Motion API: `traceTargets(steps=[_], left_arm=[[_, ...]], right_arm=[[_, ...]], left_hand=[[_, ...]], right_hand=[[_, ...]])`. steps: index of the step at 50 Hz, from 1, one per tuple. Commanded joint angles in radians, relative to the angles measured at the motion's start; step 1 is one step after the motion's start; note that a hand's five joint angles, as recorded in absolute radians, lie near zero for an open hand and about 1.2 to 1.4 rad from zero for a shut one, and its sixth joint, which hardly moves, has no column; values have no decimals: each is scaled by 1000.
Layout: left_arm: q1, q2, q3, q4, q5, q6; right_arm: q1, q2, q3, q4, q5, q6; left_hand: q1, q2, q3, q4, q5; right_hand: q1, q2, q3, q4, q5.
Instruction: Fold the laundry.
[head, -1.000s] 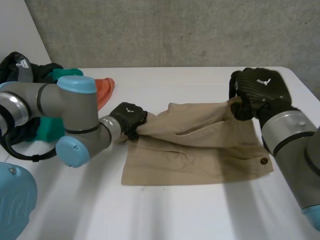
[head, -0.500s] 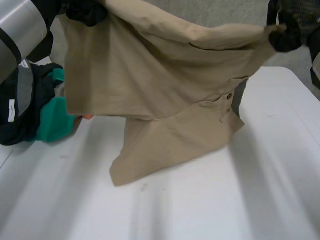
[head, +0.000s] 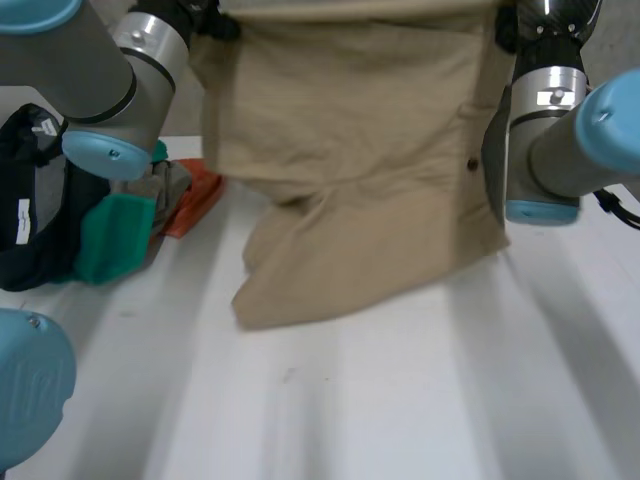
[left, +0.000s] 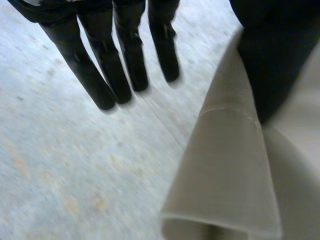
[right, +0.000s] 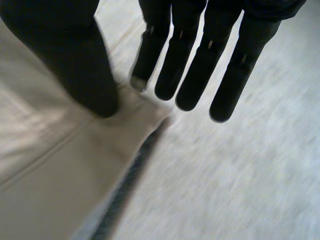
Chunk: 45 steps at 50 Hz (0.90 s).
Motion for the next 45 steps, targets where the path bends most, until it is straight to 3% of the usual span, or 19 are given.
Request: traceTargets(steps=[1, 5, 13, 21, 28, 30, 36, 45], left_arm=[[5, 4, -35, 35, 98, -151], [2, 31, -131, 26, 115, -164], [20, 123, -325, 34, 44, -98], [-19, 264, -604, -57, 28, -12], [-102, 364, -897, -175, 31, 68], [-130, 370, -969, -198, 32, 85], [-179, 333, -1050, -206, 29, 108], [-202, 182, -965, -160, -66, 123]], right_arm=[[7, 136, -100, -33, -5, -115], [-5, 124, -91, 138, -13, -42], [-40, 21, -19, 431, -82, 48], [-100, -63, 73, 705, -248, -74], [-181, -82, 122, 951, -395, -244], [-206, -71, 124, 1001, -433, -290], [-246, 8, 95, 1034, -495, -370], [-249, 192, -19, 1012, -576, -489]], left_hand=[[-381, -426, -449, -441, -441], [-381, -426, -449, -441, -441], [-381, -426, -449, -441, -441], [-381, -426, -449, -441, -441], [-381, -426, -449, -441, -441], [-234, -279, -303, -294, -294], [69, 24, 0, 9, 9], [-4, -49, -72, -64, -64]], right_hand=[[-607, -646, -666, -674, -667], [-607, -646, -666, -674, -667], [-607, -646, -666, -674, -667], [-607, -646, -666, -674, -667], [-569, -608, -628, -636, -629], [-487, -526, -546, -554, -547], [-199, -238, -258, -266, -259], [-175, -214, -234, -242, -235]])
